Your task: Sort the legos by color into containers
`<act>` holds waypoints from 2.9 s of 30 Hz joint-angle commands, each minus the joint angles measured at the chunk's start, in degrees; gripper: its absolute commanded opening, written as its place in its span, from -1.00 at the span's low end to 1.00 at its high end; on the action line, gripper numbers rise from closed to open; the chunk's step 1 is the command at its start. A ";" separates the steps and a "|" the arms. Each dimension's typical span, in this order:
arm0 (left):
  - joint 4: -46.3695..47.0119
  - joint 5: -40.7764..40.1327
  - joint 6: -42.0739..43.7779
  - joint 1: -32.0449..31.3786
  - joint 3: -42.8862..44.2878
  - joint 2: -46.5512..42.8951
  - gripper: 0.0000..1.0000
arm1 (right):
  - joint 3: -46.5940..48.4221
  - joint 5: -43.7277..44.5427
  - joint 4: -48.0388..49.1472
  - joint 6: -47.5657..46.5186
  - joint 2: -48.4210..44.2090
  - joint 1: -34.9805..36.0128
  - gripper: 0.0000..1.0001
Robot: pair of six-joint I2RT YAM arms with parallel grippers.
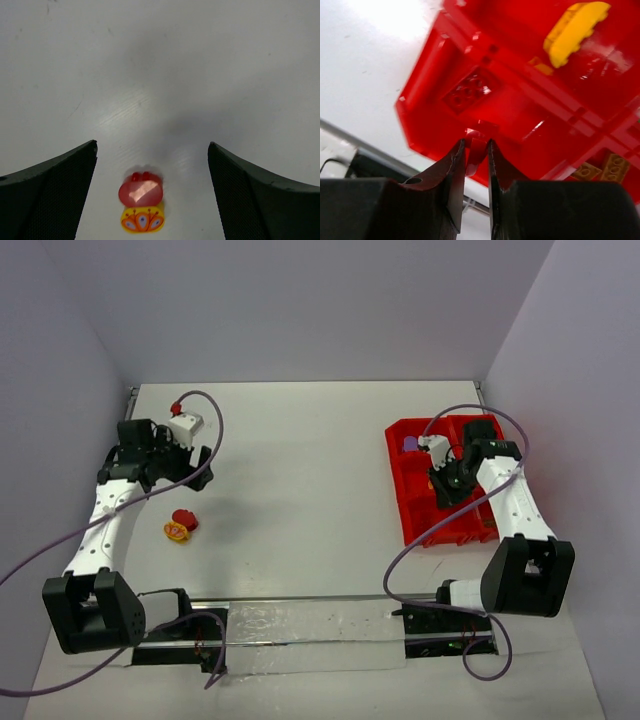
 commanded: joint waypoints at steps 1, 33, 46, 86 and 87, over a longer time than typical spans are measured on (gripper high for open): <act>-11.14 5.01 10.83 5.84 -0.29 -0.81 0.91 | -1.42 5.30 7.31 2.67 2.32 -0.27 -1.00; -5.10 -10.37 13.34 13.21 -14.18 4.98 0.98 | 19.68 -9.24 0.33 11.18 6.69 0.17 1.00; -2.96 -11.08 15.05 11.62 -16.52 9.80 0.71 | 32.71 -11.51 -2.96 14.67 13.01 0.67 1.00; 28.56 5.29 4.72 -29.02 9.33 16.57 -0.61 | 51.26 -43.65 16.82 49.53 38.95 25.93 1.00; 28.46 5.38 4.52 -29.14 10.21 17.04 -0.61 | 50.75 -43.17 16.73 49.53 38.92 26.16 1.00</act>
